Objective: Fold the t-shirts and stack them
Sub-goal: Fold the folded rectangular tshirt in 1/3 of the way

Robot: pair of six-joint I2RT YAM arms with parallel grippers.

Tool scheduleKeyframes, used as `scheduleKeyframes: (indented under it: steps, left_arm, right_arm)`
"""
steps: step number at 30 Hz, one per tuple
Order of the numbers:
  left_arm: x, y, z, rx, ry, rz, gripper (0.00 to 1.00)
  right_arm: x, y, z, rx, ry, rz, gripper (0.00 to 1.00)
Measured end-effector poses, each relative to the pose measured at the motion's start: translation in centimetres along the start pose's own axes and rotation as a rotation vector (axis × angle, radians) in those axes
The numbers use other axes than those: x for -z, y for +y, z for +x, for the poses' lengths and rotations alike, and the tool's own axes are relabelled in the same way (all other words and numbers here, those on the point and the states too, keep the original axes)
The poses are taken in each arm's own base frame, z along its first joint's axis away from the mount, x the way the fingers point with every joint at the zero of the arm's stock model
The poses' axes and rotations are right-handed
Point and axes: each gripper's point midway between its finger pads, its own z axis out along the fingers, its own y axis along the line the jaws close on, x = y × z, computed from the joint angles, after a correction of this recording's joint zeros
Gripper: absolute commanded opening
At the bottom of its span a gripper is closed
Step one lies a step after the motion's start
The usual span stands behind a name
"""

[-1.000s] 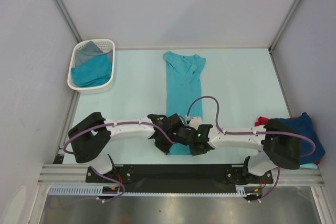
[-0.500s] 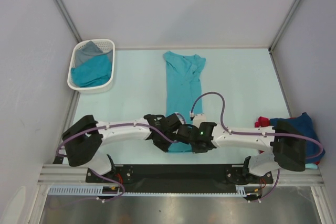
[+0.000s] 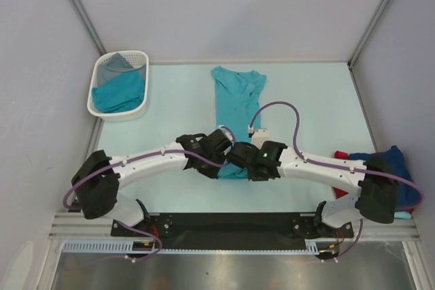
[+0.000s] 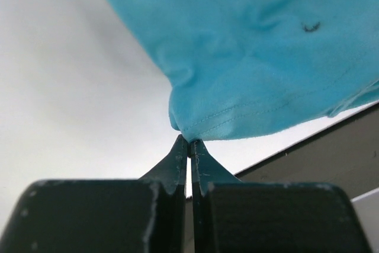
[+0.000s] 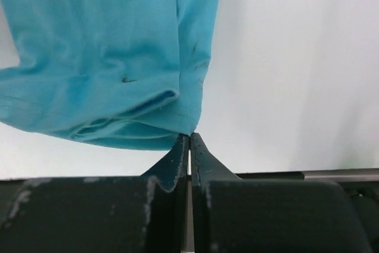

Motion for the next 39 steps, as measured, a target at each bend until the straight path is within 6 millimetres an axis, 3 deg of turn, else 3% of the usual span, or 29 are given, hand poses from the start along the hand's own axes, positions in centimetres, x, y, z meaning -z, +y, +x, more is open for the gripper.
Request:
scheduleKeyframes:
  steps: [12,18,26,39]
  left_arm:
    - [0.3,4.0,-6.6,0.181,-0.087,-0.058,0.02]
    - [-0.4,4.8,-11.0,0.228,-0.125,-0.066,0.01]
    - [-1.8,5.5,-15.3,0.263,-0.142,-0.078,0.01]
    - [-2.4,7.8,-22.0,0.327,-0.201,-0.085,0.01]
  right_arm:
    - [-3.4,-1.3,-6.9,-0.096,-0.041,0.060,0.00]
    - [-5.6,-2.3,-9.4,-0.110,-0.040,0.102,0.00]
    - [-7.6,-3.6,-12.7,-0.122,-0.040,0.124,0.00]
    - [-11.9,-2.6,-19.6,-0.124,-0.058,0.111,0.00]
